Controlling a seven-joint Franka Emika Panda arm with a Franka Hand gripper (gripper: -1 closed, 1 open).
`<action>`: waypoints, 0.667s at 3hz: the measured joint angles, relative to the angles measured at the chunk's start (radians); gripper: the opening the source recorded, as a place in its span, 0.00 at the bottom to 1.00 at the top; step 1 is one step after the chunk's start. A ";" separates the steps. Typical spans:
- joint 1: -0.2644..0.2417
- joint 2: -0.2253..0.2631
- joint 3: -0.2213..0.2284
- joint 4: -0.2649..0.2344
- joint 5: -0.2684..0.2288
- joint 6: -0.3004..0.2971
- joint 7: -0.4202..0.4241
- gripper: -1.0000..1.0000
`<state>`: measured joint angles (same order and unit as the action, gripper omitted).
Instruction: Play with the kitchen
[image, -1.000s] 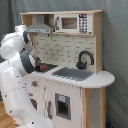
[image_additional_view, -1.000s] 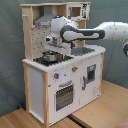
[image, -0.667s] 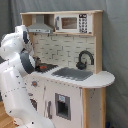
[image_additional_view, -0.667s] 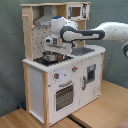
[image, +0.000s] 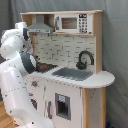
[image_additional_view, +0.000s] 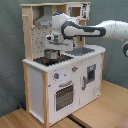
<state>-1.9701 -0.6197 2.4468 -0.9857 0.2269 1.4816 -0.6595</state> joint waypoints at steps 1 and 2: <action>0.006 0.021 0.008 0.000 -0.001 -0.093 0.037 0.00; 0.007 0.040 0.007 0.000 -0.009 -0.187 0.078 0.00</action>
<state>-1.9634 -0.5794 2.4540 -0.9862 0.2178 1.2943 -0.5820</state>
